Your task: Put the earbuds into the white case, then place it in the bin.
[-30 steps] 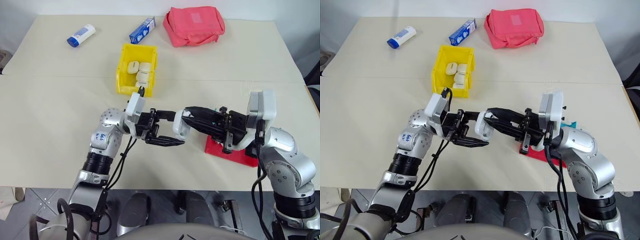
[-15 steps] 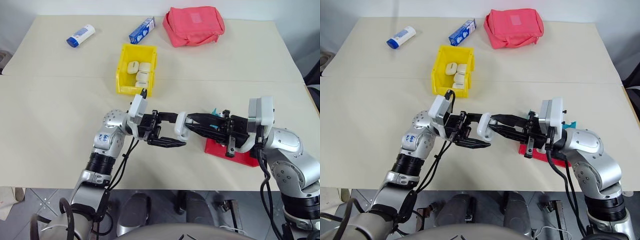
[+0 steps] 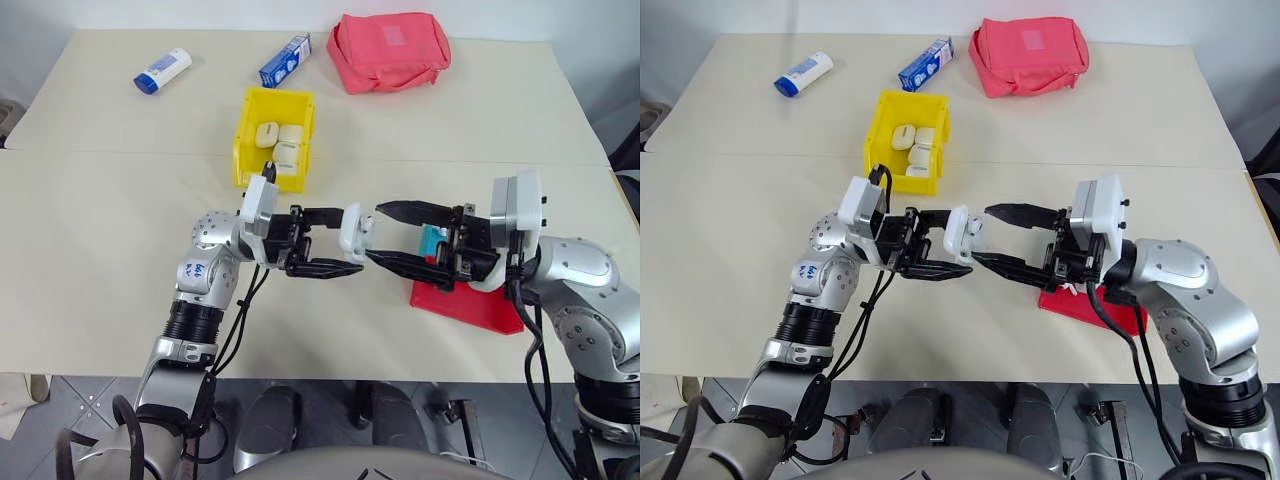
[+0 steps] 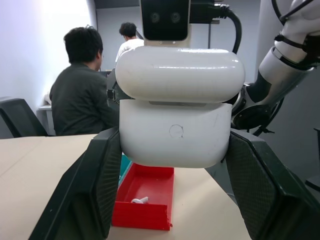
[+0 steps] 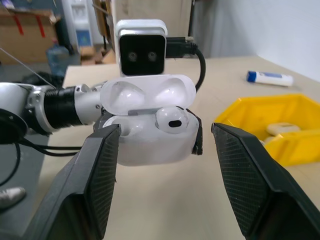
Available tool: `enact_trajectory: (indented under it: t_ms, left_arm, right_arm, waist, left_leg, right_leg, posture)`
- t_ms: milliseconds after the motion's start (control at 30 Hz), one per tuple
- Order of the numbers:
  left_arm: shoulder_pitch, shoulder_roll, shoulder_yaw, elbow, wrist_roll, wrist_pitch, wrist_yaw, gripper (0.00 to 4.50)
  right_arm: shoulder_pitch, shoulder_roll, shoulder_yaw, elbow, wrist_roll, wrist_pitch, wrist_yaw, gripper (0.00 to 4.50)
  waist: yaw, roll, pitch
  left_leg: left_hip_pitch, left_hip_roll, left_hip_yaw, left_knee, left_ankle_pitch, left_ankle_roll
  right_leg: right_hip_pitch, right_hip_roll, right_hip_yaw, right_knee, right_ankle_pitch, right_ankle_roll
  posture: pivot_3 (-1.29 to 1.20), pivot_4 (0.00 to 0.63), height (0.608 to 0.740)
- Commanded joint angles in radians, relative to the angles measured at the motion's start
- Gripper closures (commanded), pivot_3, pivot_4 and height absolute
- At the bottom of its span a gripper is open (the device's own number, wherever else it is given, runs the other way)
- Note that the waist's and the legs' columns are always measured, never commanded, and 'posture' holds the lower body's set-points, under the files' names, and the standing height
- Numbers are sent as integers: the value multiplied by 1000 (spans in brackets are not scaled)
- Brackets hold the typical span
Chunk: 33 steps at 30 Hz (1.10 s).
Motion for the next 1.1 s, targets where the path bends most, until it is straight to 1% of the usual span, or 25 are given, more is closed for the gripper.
enact_trajectory:
  t_ms: [33,67,100,167,200,267,333,433,533,733,833,967,1100]
  left_arm:
    - [-24,-10,11,-37,-26,-18,5,1749]
    - [-24,-10,11,-37,-25,-19,6,1749]
    - [-24,-8,13,-36,-25,-20,6,1749]
    - [-18,-2,14,-38,-24,-20,6,1749]
    - [-16,-1,14,-40,-24,-20,6,1749]
    - [-14,1,14,-38,-23,-19,7,1749]
    - [-15,1,15,-31,-22,-21,8,1749]
    - [-21,0,19,-14,-20,-25,12,1749]
    - [-25,-1,21,-3,-18,-29,13,1749]
    - [-35,1,28,17,-15,-36,10,1749]
    - [-40,4,33,28,-15,-41,10,1749]
    - [-40,11,38,34,-13,-48,13,1749]
    - [-36,17,45,32,-9,-53,20,1749]
  right_arm:
    - [47,-56,-94,-50,25,40,-23,1452]
    - [70,-72,-125,-57,31,48,-24,1452]
    - [121,-95,-183,-71,38,62,-24,1452]
    - [278,-131,-337,-101,29,97,-21,1452]
    - [340,-142,-393,-112,26,107,-17,1452]
    - [507,-135,-545,-134,6,123,4,1452]
    - [640,-114,-659,-148,-9,122,22,1452]
    - [866,-27,-825,-172,-44,101,57,1452]
    - [980,33,-904,-183,-43,76,70,1452]
    - [1084,90,-976,-190,-32,68,57,1452]
    - [1088,83,-978,-192,-26,70,46,1452]
    - [1030,23,-954,-188,-16,93,12,1452]
    - [904,-100,-884,-160,-15,141,-27,1452]
  waist:
    - [1,0,0]
    - [3,0,0]
    - [4,0,0]
    - [9,0,0]
    - [16,0,0]
    - [22,0,0]
    - [26,0,0]
    - [28,1,-1]
    - [25,1,-1]
    - [19,5,-3]
    - [21,5,-3]
    - [20,5,-3]
    - [17,5,-3]
  left_leg:
    - [0,0,0,0,0,0]
    - [0,0,0,0,0,0]
    - [0,0,0,0,0,0]
    - [0,0,0,0,0,0]
    - [-1,0,0,0,0,1]
    - [-1,0,2,0,-1,1]
    - [0,0,2,0,-1,2]
    - [1,0,3,0,-2,2]
    - [1,1,3,0,-3,2]
    - [1,3,5,-1,-5,2]
    - [1,3,5,-1,-5,2]
    - [1,2,5,-1,-5,3]
    - [1,2,6,-1,-5,2]
  right_leg:
    - [0,0,0,0,0,0]
    - [0,0,0,0,0,0]
    - [0,0,0,0,0,0]
    - [0,0,0,-1,0,0]
    - [0,0,-1,-1,0,0]
    - [1,0,0,-1,0,1]
    - [2,0,0,-2,1,1]
    - [2,0,1,-2,2,1]
    - [1,0,1,-2,2,1]
    - [0,2,3,-3,1,0]
    - [0,2,3,-3,1,0]
    - [0,1,4,-4,1,0]
    - [0,1,4,-5,1,0]
  posture:
    - [0,150,740]
    - [0,150,740]
    - [0,150,740]
    - [0,150,740]
    - [0,150,740]
    - [0,150,740]
    - [0,150,740]
    - [0,150,740]
    - [0,150,740]
    - [0,150,740]
    - [0,150,740]
    - [0,150,740]
    - [0,150,740]
